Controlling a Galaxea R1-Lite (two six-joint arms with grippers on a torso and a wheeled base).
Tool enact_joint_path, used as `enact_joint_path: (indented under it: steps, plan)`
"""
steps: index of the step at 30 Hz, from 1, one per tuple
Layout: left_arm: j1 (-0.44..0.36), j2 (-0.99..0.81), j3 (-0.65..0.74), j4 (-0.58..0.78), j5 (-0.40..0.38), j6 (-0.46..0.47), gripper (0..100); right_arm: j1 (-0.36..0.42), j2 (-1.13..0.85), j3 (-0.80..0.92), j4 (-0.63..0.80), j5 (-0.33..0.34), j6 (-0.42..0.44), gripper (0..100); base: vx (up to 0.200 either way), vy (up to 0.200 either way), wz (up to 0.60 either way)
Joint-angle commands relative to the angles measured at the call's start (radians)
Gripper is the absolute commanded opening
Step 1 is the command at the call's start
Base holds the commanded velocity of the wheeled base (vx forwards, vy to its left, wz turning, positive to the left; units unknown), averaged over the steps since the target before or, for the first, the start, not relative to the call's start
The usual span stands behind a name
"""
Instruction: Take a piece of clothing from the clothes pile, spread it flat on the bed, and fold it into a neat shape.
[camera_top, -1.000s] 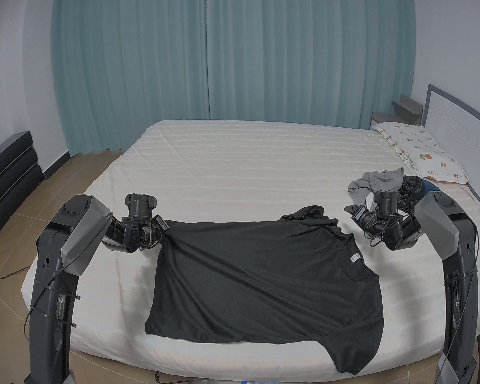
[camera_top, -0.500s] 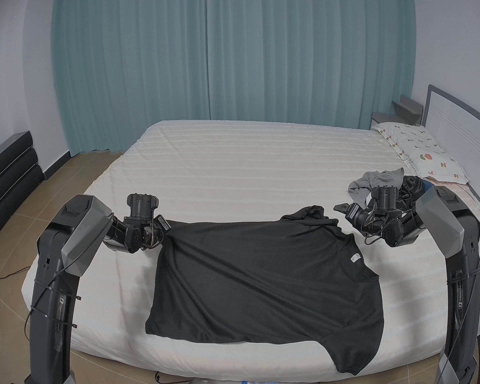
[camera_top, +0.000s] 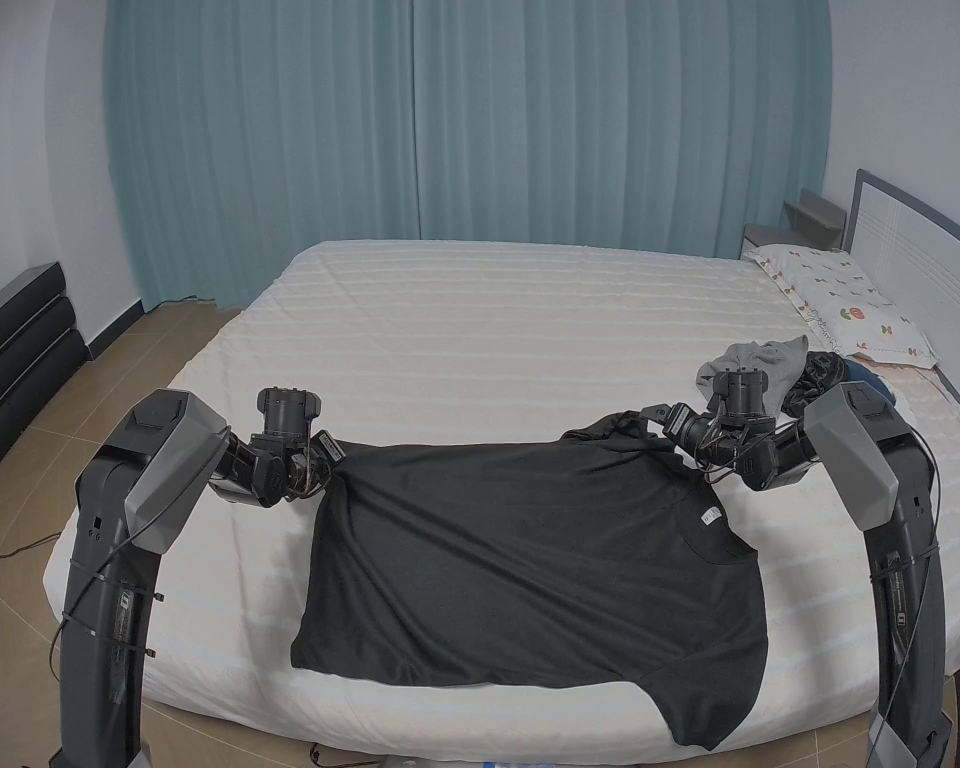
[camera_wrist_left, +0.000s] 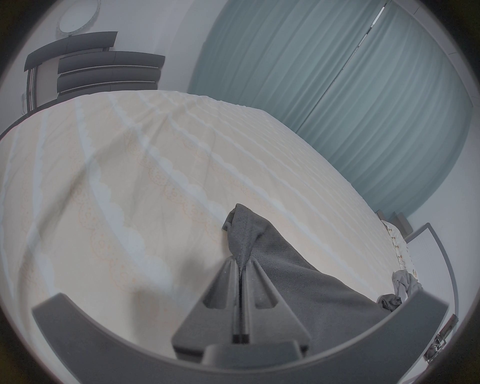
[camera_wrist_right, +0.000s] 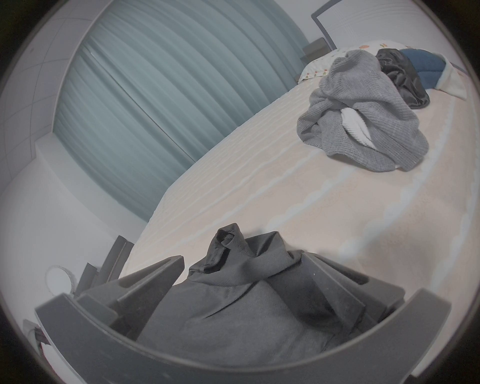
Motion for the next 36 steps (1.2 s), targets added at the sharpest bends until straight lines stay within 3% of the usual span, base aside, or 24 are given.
enact_joint_path:
  steps: [1, 8, 9, 26, 35, 36]
  plan:
    - [0.001, 0.0, 0.0, 0.0, 0.001, 0.0, 0, -0.003, 0.057, -0.047, 0.003, -0.01, -0.021, 100, 0.0, 0.0, 0.0]
    - [-0.001, 0.0, -0.001, 0.0, 0.001, 0.0, 0, -0.001, 0.105, -0.066, -0.006, -0.021, -0.065, 100, 0.0, 0.0, 0.0]
    - [-0.004, 0.0, -0.001, 0.0, 0.001, 0.0, 0, 0.002, 0.111, -0.077, -0.009, -0.027, -0.065, 0, 0.0, 0.0, 0.0]
    - [-0.007, 0.0, -0.003, -0.005, -0.002, 0.001, 0, -0.023, 0.196, -0.322, -0.085, -0.188, -0.07, 0, 0.0, 0.0, 0.0]
    - [-0.021, 0.004, -0.012, -0.011, -0.004, -0.002, 0, -0.017, 0.26, -0.322, -0.083, -0.191, -0.093, 0, 0.0, 0.0, 0.0]
    - [-0.021, 0.004, -0.012, -0.008, -0.005, -0.002, 100, -0.018, 0.263, -0.322, -0.083, -0.193, -0.094, 100, 0.0, 0.0, 0.0]
